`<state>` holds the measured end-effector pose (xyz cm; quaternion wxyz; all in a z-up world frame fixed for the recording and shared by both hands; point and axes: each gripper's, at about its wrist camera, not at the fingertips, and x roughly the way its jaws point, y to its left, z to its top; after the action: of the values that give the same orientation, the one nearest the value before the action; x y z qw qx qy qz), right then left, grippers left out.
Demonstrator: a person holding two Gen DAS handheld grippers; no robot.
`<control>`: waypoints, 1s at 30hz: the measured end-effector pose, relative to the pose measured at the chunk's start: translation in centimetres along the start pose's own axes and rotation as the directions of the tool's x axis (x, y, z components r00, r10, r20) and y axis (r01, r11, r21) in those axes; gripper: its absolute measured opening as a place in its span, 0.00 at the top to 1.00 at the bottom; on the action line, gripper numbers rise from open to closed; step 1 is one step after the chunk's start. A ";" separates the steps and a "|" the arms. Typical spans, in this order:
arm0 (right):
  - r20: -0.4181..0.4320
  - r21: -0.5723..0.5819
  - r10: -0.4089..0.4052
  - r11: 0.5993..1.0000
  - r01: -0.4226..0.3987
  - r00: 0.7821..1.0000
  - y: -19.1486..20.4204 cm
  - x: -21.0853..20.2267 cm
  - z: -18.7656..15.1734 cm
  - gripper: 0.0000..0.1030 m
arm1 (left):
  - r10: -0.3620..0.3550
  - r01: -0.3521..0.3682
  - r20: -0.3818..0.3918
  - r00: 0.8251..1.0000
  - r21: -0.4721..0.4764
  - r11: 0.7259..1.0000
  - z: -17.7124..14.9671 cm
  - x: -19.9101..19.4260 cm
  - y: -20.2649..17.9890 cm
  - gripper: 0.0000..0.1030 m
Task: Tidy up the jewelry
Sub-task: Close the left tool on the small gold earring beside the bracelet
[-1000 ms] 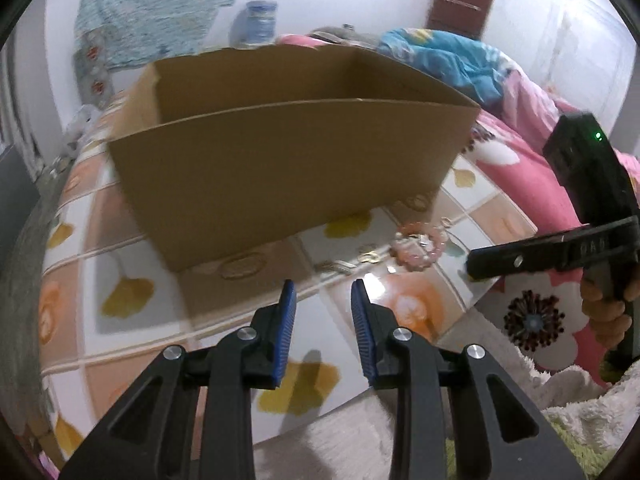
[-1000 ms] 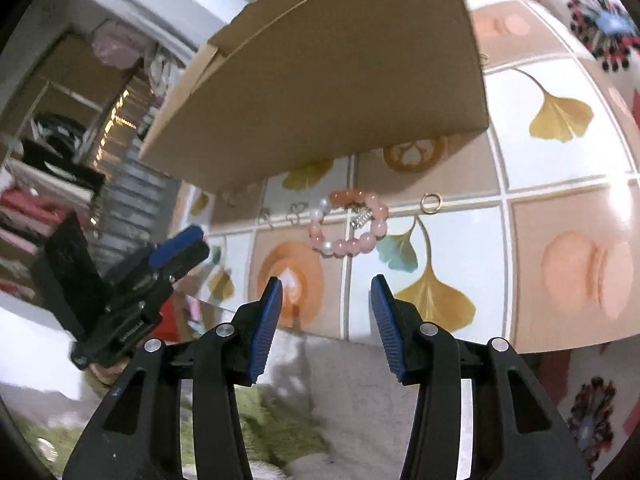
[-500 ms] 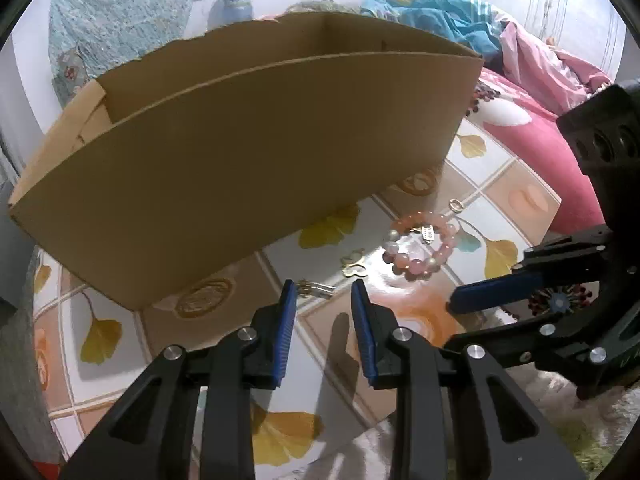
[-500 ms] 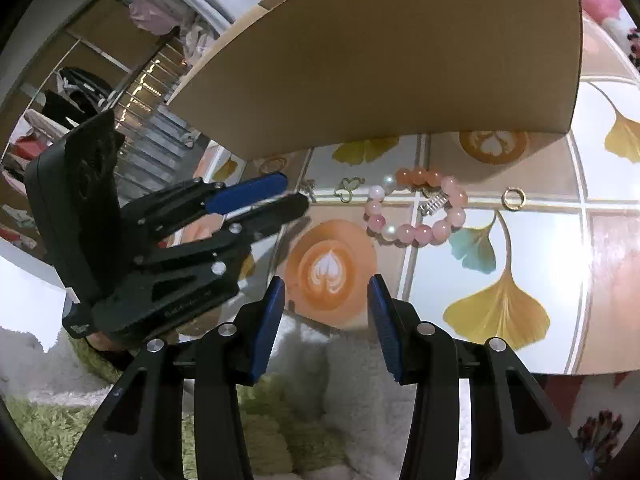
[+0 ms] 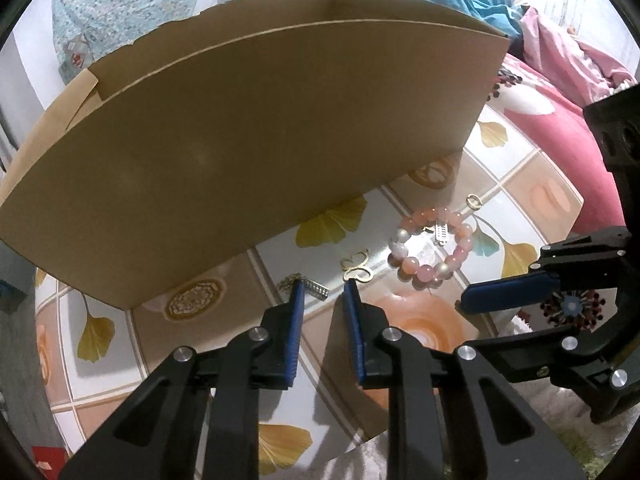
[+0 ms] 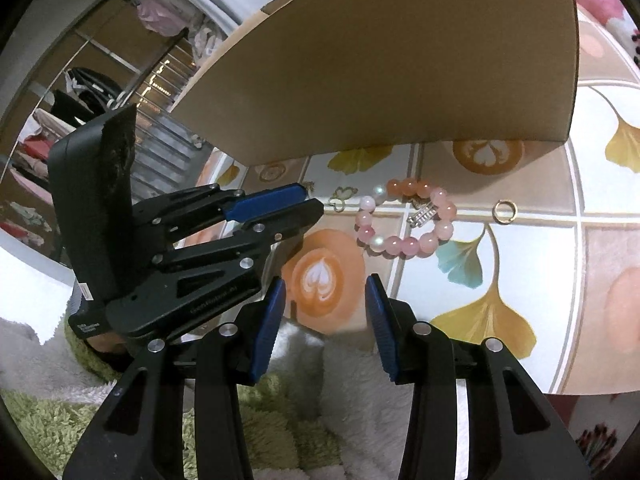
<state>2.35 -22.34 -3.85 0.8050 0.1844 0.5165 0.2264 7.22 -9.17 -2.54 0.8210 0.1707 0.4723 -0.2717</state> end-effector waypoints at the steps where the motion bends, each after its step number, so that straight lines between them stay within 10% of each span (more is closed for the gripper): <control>1: 0.000 -0.001 0.001 1.000 -0.001 1.000 -0.1 -0.1 0.0 0.60 | 0.000 0.000 -0.003 1.000 -0.004 1.000 0.1 0.0 0.0 0.81; 30: 0.005 0.005 0.008 1.000 -0.008 1.000 -0.7 -0.7 0.1 0.61 | -0.073 0.082 0.052 0.996 -0.176 0.981 -0.2 -2.0 4.1 1.00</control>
<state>2.29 -23.29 -3.67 0.8049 0.1890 0.5143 0.2279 8.81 -5.27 -0.82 0.8322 0.0719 0.4822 -0.2640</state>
